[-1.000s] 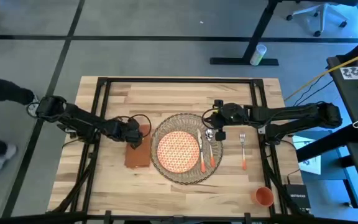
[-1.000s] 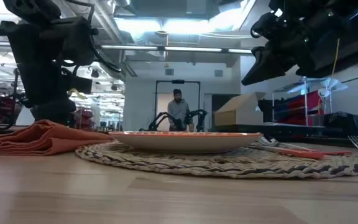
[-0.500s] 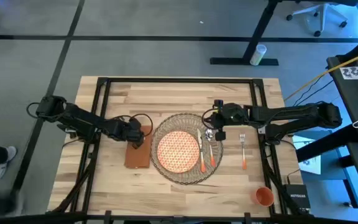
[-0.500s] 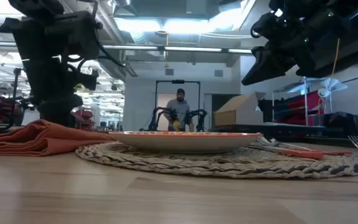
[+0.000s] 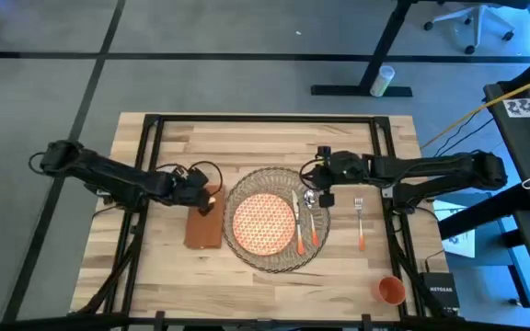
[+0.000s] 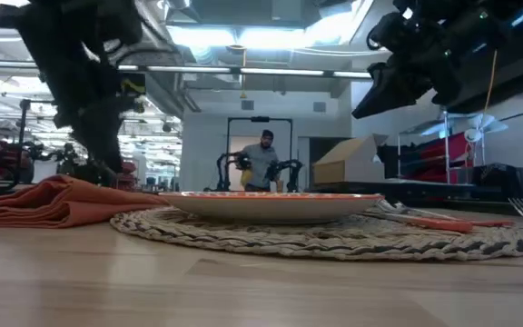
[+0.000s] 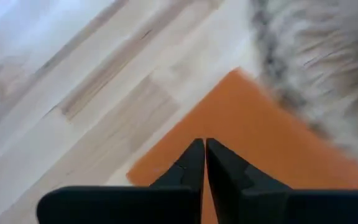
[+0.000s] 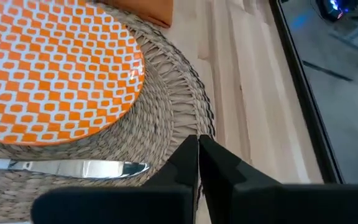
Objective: Set table place
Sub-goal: Put the orange cup to the top right of the brown woven placemat
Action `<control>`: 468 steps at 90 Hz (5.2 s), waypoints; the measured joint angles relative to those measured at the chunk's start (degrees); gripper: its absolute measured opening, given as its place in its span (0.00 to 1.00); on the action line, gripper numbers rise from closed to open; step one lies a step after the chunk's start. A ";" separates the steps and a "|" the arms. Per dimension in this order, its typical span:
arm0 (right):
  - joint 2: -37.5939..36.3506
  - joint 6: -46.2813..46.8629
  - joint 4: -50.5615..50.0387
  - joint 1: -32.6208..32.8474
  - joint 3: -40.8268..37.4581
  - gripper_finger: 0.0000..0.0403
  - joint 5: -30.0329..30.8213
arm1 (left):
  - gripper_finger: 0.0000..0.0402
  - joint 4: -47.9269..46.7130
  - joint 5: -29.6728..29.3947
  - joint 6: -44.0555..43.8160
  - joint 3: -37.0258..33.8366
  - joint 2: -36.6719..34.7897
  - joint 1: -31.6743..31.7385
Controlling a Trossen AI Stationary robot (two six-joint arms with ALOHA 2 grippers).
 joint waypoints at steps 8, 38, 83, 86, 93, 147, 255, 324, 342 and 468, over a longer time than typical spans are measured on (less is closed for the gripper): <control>-1.40 5.26 -7.78 0.02 2.38 0.00 1.24 | 0.00 3.79 -0.28 1.11 0.02 -2.82 -1.41; -3.65 29.25 -35.45 1.07 6.73 0.00 3.27 | 0.00 14.01 -2.51 6.86 0.02 -8.18 -5.52; -2.98 51.13 -46.68 30.50 10.24 0.00 -6.52 | 0.00 14.20 -2.49 8.45 -0.68 -8.16 -12.24; -2.62 52.01 -47.45 33.21 11.46 0.00 -7.01 | 0.00 14.19 -2.49 8.38 -0.68 -8.16 -12.74; -1.60 55.64 -49.59 39.31 15.07 0.00 -7.07 | 0.00 14.18 -2.49 8.08 -0.68 -8.16 -14.03; 18.17 81.07 -52.97 63.14 30.22 0.00 -18.22 | 0.00 14.30 -2.48 7.94 -0.68 -8.14 -17.14; 23.53 83.09 -48.55 64.29 21.94 0.08 -19.80 | 0.00 14.17 -2.51 10.11 -0.68 -8.14 -16.98; 7.88 58.43 -61.20 27.37 28.25 0.00 -3.86 | 0.00 14.28 -2.52 10.33 -0.68 -8.14 -16.96; 7.15 44.05 -60.49 9.05 28.25 0.00 -6.76 | 0.00 14.34 -2.52 10.42 -0.68 -8.14 -16.70; 42.45 4.83 -58.45 -31.30 47.30 0.00 -13.93 | 0.00 14.36 -2.58 9.78 -0.66 -8.03 -16.20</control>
